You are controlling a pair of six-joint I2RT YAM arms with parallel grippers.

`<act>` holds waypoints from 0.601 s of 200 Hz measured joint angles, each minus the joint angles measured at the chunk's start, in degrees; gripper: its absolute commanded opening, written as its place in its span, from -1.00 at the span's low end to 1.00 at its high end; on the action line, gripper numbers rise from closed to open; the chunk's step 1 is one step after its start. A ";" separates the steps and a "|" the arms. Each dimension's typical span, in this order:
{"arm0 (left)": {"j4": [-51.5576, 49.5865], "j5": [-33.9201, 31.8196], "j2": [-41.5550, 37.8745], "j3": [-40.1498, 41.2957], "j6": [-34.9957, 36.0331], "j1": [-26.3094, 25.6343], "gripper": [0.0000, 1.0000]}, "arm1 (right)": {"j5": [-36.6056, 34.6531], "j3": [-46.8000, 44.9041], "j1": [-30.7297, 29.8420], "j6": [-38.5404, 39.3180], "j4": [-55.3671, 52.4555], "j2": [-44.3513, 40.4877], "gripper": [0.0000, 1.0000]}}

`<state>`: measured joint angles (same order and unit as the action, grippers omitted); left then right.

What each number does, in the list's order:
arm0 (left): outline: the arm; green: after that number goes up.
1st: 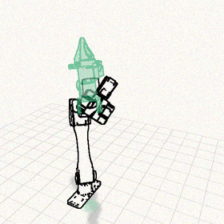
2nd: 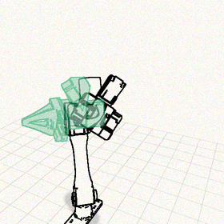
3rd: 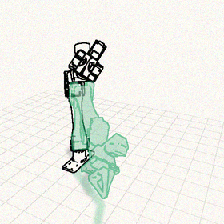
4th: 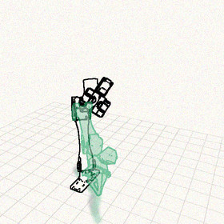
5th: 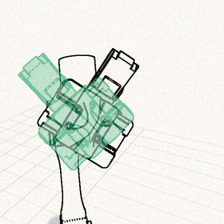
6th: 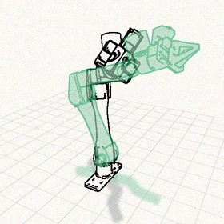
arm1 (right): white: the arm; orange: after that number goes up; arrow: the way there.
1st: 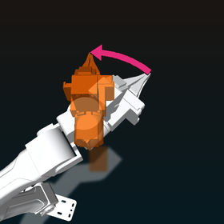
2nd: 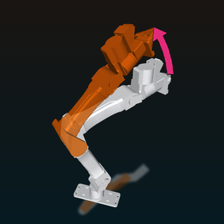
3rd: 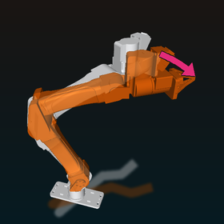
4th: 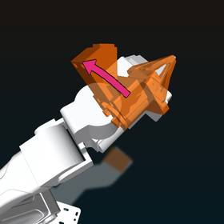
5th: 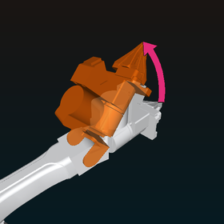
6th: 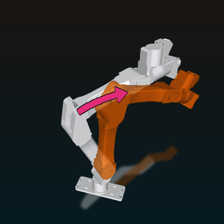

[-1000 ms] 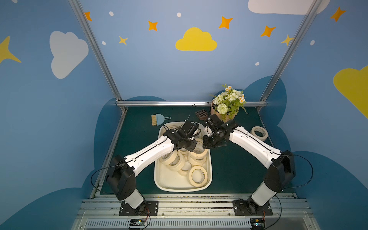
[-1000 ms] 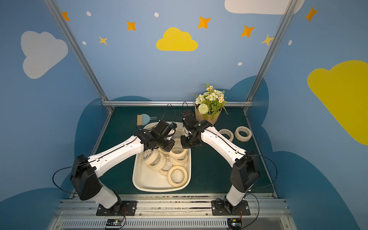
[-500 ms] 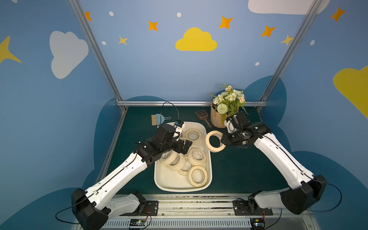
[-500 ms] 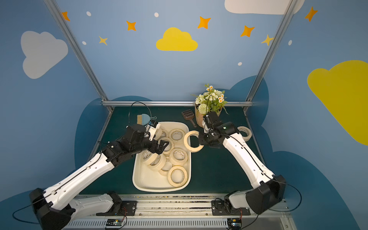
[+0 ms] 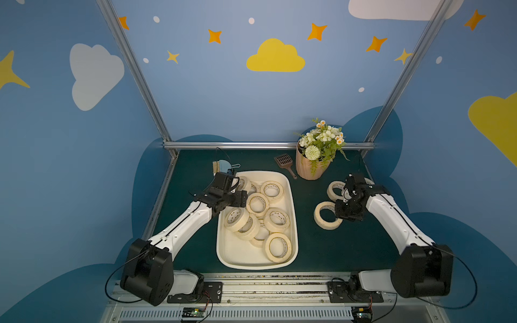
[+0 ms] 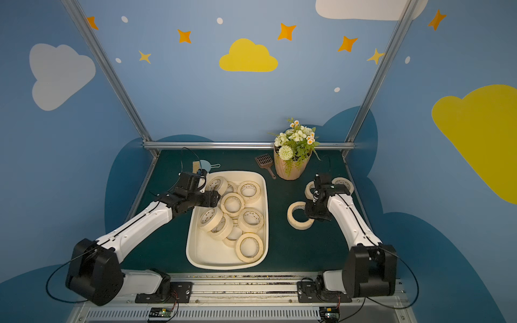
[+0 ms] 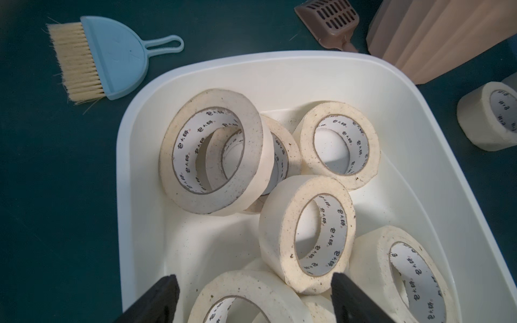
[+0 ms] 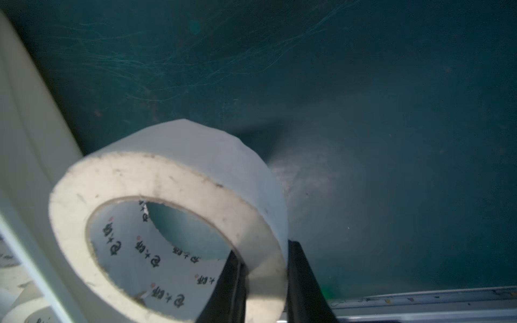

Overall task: Take out the art tape in the storage box
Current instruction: Place the art tape at the center of the board.

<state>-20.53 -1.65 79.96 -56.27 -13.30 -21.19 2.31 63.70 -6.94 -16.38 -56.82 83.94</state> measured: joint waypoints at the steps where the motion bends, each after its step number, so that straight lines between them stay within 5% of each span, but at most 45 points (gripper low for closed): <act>1: 0.02 0.04 0.22 -0.13 -0.02 0.00 0.79 | 0.20 0.33 0.02 0.11 -0.02 0.79 -1.00; 41: 0.09 0.28 3.96 -2.23 0.07 0.07 0.83 | 3.13 10.60 0.11 1.64 4.09 18.51 -1.00; 120: -0.02 -1.81 6.36 -3.28 1.36 0.09 0.87 | 1.86 29.62 0.83 0.42 5.64 36.52 -1.00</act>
<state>-20.56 -3.46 86.32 -59.55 -11.94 -21.10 4.16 93.32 -6.11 -15.97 -51.18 120.46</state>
